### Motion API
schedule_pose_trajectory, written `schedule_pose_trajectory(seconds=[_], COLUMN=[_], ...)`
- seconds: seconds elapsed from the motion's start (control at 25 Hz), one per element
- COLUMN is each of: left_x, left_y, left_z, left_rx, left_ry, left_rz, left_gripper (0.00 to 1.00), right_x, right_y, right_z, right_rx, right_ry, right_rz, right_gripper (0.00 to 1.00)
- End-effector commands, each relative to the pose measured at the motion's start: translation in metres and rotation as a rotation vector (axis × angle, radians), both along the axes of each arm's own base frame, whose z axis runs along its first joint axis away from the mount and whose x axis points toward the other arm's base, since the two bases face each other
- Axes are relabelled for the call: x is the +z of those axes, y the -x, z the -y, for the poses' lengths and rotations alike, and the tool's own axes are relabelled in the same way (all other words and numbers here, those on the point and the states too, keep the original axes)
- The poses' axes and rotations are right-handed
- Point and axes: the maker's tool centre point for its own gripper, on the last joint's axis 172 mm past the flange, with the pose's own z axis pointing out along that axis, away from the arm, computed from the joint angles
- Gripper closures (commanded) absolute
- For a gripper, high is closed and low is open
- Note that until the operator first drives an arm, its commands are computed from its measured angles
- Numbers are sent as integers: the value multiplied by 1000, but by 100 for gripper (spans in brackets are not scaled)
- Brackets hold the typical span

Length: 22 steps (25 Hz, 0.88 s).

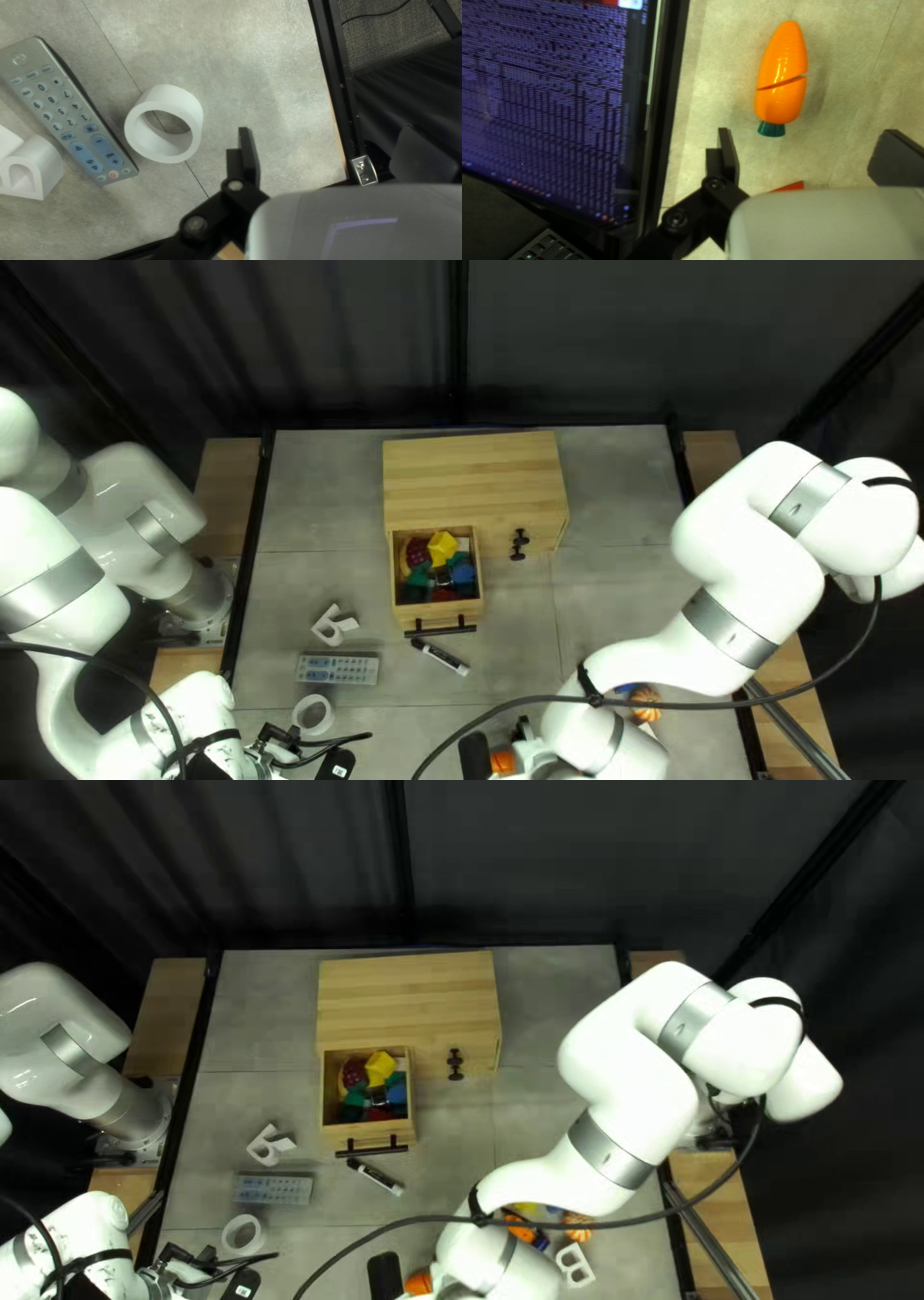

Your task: Open drawers and place objects into drawer and close

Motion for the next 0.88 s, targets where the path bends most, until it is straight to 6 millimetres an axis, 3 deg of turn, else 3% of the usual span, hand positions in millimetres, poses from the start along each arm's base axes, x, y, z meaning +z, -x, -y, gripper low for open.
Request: schedule_pose_trajectory(seconds=[0.04, 0.4, 0.44, 0.48, 0.52, 0.88], left_x=[0, 0, 0, 0, 0, 0], left_y=[0, 0, 0, 0, 0, 0], left_z=[0, 0, 0, 0, 0, 0], left_rx=[0, 0, 0, 0, 0, 0], left_ry=[0, 0, 0, 0, 0, 0], left_rz=[0, 0, 0, 0, 0, 0], left_gripper=[0, 0, 0, 0, 0, 0], right_x=[-9, -25, -26, -27, -28, -21], right_y=[-6, -15, -16, -16, -16, -16], right_z=[5, 11, 11, 11, 11, 11], right_rx=[1, 6, 5, 4, 3, -11], right_ry=[-7, -26, -26, -27, -28, -24], right_rz=[-9, -29, -31, -32, -34, -40], right_gripper=[0, 4, 20, 84, 93, 96])
